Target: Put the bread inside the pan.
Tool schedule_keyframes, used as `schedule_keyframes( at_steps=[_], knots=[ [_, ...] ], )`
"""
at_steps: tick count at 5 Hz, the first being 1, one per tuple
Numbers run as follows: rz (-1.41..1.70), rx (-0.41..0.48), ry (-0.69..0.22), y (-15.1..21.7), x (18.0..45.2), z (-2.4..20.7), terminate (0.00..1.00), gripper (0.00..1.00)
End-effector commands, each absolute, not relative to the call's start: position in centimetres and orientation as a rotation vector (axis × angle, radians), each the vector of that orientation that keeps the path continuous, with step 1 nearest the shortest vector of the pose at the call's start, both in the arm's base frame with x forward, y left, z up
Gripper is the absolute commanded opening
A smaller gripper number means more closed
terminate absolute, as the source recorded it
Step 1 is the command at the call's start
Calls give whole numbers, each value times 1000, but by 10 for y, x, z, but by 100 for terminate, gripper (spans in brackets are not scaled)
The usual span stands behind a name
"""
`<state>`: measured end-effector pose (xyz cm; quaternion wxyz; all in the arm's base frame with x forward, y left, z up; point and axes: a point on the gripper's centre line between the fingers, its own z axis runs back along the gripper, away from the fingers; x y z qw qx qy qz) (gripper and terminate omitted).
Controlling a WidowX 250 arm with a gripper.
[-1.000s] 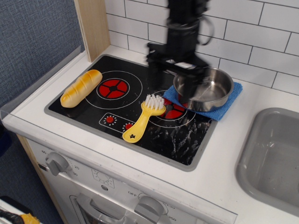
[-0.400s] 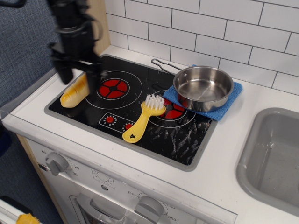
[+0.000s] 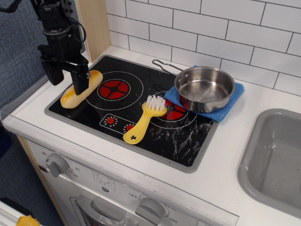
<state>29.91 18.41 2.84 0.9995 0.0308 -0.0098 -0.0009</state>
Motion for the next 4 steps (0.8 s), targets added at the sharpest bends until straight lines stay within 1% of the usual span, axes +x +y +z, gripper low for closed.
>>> schedule_keyframes(
  at_steps=[1, 2, 3, 4],
  knots=[
    [-59, 98, -13, 159, 315, 27, 0, 100],
    [-53, 95, 9, 156, 318, 17, 0, 100],
    [-14, 101, -17, 158, 316, 30, 0, 0],
    [41, 122, -36, 147, 311, 72, 0, 0]
  ],
)
